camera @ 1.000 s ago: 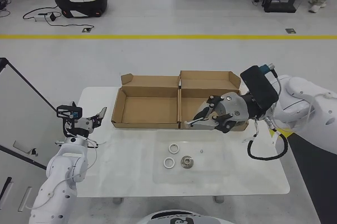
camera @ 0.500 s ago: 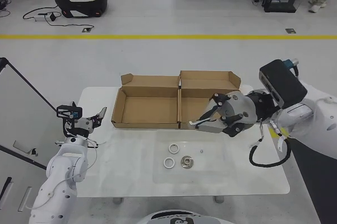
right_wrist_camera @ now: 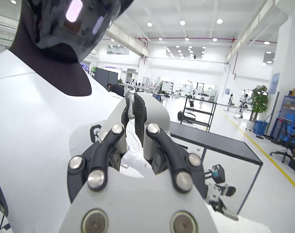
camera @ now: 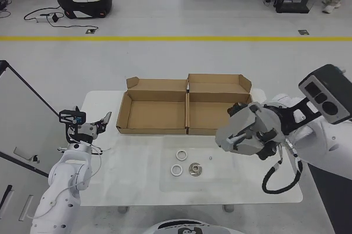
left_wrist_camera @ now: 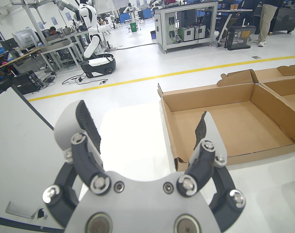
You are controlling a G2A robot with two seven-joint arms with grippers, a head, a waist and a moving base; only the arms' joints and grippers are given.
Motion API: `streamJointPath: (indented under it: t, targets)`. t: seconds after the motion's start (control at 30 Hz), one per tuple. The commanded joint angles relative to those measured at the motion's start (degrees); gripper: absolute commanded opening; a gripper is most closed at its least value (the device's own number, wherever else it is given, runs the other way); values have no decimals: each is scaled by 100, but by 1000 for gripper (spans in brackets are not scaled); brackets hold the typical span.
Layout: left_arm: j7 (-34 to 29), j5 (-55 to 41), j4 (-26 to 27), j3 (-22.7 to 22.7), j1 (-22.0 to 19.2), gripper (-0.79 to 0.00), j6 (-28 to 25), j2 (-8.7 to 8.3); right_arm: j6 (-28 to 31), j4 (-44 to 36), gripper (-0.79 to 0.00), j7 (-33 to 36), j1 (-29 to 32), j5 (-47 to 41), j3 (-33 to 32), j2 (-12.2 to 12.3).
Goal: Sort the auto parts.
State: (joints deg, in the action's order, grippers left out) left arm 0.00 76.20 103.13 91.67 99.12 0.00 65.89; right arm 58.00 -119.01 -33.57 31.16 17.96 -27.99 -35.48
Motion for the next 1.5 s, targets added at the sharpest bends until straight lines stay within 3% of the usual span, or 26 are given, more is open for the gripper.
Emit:
streamJointPath:
  t: [0.0,0.27,0.47,0.6,0.83,1.47]
  targets:
    - [0,0,0,0,0,0,0,0,0,-80,-785,-328,47,115,-1,-71]
    - [0,0,0,0,0,0,0,0,0,64,-785,-1029,68,627,74,-303]
    - [0,0,0,0,0,0,0,0,0,543,-785,-136,-65,650,194,-297]
    - [0,0,0,0,0,0,0,0,0,627,-785,551,-129,190,169,-249]
    - [0,0,0,0,0,0,0,0,0,354,-785,863,-27,-417,-2,-258]
    - [0,0,0,0,0,0,0,0,0,-194,-785,81,561,-923,-495,-640]
